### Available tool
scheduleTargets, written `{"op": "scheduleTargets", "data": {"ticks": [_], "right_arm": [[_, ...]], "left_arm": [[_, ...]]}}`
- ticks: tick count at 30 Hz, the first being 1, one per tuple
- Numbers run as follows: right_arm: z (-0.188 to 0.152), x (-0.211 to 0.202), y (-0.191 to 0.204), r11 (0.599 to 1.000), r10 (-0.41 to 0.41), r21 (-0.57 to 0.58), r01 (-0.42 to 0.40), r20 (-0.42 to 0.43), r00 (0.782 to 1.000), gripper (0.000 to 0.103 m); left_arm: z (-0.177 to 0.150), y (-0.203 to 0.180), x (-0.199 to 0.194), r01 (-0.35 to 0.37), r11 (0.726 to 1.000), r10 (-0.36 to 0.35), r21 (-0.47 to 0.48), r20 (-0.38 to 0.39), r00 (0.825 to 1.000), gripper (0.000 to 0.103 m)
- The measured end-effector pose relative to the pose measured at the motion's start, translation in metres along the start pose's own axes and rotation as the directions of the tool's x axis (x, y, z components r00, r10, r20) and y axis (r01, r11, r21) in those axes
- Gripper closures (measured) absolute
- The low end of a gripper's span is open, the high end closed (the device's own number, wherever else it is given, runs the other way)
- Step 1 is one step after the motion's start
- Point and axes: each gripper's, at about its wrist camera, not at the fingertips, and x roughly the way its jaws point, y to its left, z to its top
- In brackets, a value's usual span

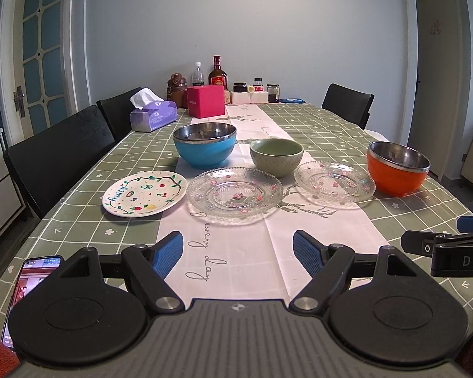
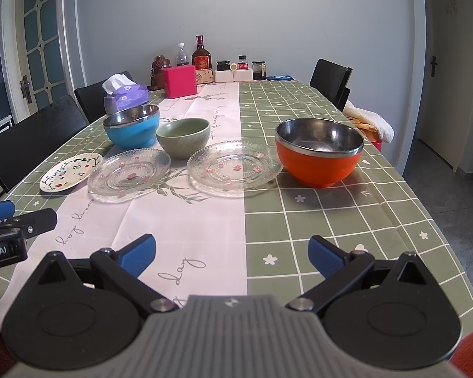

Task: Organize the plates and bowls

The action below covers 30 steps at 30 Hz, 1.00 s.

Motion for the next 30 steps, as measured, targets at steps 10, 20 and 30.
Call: {"op": "scheduleTargets", "data": {"ticks": [10, 20, 30], "right_arm": [[-0.001, 0.0, 0.001, 1.0, 0.0, -0.001, 0.0, -0.002, 1.0, 0.003], [-0.001, 0.002, 0.001, 1.0, -0.004, -0.004, 0.004, -0.002, 1.0, 0.003], [0.02, 0.001, 0.0, 0.999, 0.031, -0.023, -0.031, -0.003, 1.0, 0.016]], "left_arm": [[0.0, 0.0, 0.0, 0.0, 1.0, 0.0, 0.0, 0.0, 1.0, 0.01], [0.0, -0.001, -0.001, -0.007, 1.0, 0.007, 0.009, -0.008, 1.0, 0.014], [0.025, 0.001, -0.001, 0.063, 0.997, -0.062, 0.042, -0.028, 0.998, 0.032]]}}
